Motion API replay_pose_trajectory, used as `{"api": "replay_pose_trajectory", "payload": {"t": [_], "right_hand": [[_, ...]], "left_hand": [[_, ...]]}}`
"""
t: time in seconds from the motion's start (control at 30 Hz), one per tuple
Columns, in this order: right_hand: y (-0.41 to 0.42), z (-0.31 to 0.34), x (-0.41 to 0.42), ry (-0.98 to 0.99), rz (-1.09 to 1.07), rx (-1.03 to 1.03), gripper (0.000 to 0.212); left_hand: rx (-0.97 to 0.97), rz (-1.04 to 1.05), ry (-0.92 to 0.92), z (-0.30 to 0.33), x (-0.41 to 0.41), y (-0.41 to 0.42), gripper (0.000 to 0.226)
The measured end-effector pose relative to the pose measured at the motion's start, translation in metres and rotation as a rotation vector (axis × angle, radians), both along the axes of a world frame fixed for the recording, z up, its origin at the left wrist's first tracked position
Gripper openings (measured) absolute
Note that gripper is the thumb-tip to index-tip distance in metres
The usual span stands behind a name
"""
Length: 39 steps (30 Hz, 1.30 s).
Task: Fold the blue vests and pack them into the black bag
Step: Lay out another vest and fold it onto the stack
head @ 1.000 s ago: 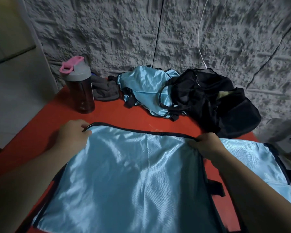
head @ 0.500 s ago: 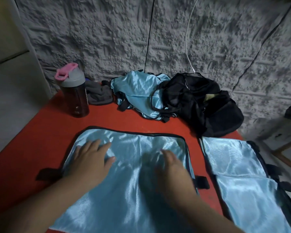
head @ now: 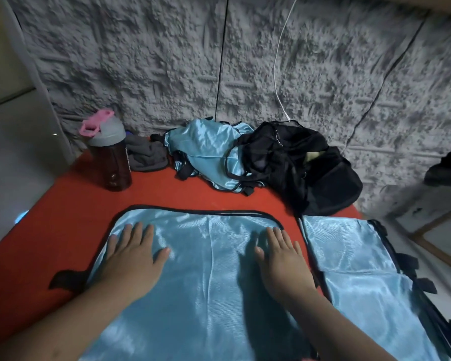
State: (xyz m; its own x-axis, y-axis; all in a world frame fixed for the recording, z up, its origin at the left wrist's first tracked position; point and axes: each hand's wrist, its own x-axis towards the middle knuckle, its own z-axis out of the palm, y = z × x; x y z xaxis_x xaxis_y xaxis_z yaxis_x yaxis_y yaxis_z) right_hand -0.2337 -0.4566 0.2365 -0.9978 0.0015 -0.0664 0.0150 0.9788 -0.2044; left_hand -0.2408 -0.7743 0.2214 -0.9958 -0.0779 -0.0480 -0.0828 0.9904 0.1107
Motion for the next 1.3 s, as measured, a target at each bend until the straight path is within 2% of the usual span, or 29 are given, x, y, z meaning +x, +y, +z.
{"api": "replay_pose_trajectory", "payload": {"t": [0.1,0.17,0.23,0.33,0.43,0.6,0.73,0.93,1.17,1.3], "right_hand": [[-0.003,0.004,-0.02,0.082,-0.087,-0.011,0.062],[0.004,0.004,-0.034,0.14,-0.179,-0.017,0.047],[0.01,0.006,-0.043,0.184,-0.209,-0.012,0.03],[0.015,0.009,-0.051,0.204,-0.215,-0.033,0.019],[0.015,0.012,-0.055,0.25,-0.197,-0.038,0.009],[0.015,0.017,-0.06,0.297,-0.205,-0.041,0.022],[0.008,0.021,-0.06,0.423,-0.174,-0.088,0.036],[0.008,0.016,-0.061,0.376,-0.154,-0.106,0.028],[0.008,0.013,-0.064,0.319,-0.165,-0.132,0.032],[0.01,0.009,-0.066,0.326,-0.164,-0.124,0.029]], "left_hand": [[0.011,0.011,0.163,0.008,-0.018,-0.001,0.064],[0.072,0.068,0.147,0.007,-0.031,-0.008,0.053],[0.073,0.131,0.105,0.004,-0.039,-0.017,0.052],[0.062,0.188,0.121,0.001,-0.044,-0.032,0.047],[0.051,0.134,0.198,0.008,-0.046,-0.039,0.037],[0.144,0.113,0.287,0.015,-0.04,-0.045,0.043],[0.213,0.136,0.341,0.017,-0.036,-0.049,0.047],[0.295,0.143,0.399,0.018,-0.035,-0.052,0.052],[0.29,0.206,0.365,0.022,-0.04,-0.058,0.016],[0.281,0.242,0.397,0.022,-0.042,-0.061,0.012]]}}
